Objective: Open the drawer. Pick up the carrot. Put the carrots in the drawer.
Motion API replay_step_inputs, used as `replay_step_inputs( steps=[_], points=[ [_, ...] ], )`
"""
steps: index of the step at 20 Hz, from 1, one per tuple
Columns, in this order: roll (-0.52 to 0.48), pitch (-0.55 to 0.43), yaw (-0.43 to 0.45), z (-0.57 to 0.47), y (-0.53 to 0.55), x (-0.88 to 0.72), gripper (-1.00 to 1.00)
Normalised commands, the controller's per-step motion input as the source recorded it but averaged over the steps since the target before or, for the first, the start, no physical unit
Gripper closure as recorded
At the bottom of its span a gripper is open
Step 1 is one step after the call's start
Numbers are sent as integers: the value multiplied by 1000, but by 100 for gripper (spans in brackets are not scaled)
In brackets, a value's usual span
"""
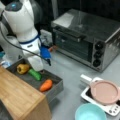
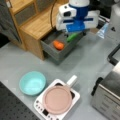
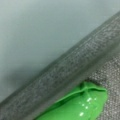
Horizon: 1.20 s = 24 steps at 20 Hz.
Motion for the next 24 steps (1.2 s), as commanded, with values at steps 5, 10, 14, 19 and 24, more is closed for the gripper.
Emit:
replay_step_inputs(
  steps=[5,10,14,19,24],
  points=[
    [91,-149,-368,-106,305,-90,-100],
    [27,-132,-411,-127,317,12,-100],
    [-23,-65,-359,-119,302,33,-100],
    [-12,-6,-282,-71,318,106,-100],
    [43,162,-231,32,268,175,-100]
  ],
)
